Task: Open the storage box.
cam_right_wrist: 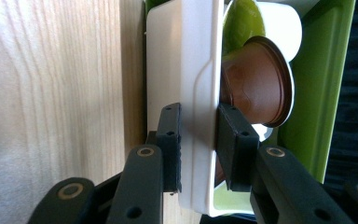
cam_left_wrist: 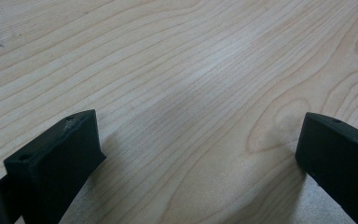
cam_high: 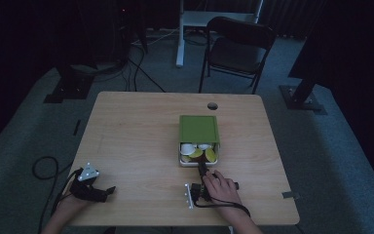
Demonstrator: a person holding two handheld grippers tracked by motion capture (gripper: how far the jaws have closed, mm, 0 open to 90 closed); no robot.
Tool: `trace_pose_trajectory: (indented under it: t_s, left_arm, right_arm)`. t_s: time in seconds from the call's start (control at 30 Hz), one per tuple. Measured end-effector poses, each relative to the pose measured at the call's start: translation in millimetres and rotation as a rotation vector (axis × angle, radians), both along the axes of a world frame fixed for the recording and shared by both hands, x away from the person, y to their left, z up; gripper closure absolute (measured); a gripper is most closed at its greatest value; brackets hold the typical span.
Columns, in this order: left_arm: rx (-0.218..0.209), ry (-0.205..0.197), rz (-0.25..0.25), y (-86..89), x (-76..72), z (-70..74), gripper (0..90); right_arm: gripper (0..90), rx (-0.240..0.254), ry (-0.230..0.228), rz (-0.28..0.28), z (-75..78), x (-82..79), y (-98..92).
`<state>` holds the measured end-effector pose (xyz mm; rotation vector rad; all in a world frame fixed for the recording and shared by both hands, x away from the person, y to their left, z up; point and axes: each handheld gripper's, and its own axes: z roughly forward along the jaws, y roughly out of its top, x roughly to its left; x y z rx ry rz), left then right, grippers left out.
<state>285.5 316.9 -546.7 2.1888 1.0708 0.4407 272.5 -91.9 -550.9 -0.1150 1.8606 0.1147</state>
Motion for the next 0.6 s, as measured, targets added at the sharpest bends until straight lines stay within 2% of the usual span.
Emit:
trace_pose_trajectory:
  t_s: [0.23,0.6]
  left_arm:
    - [0.0,0.0,0.0,0.0,0.0,0.0,0.0]
    - [0.002,0.002,0.0,0.0,0.0,0.2,0.0]
  right_arm:
    - [71.9,-0.001,0.001,0.007,0.3,-6.2,-0.9]
    - [71.9,0.007,0.027,0.007,2.6,-22.3,-1.7]
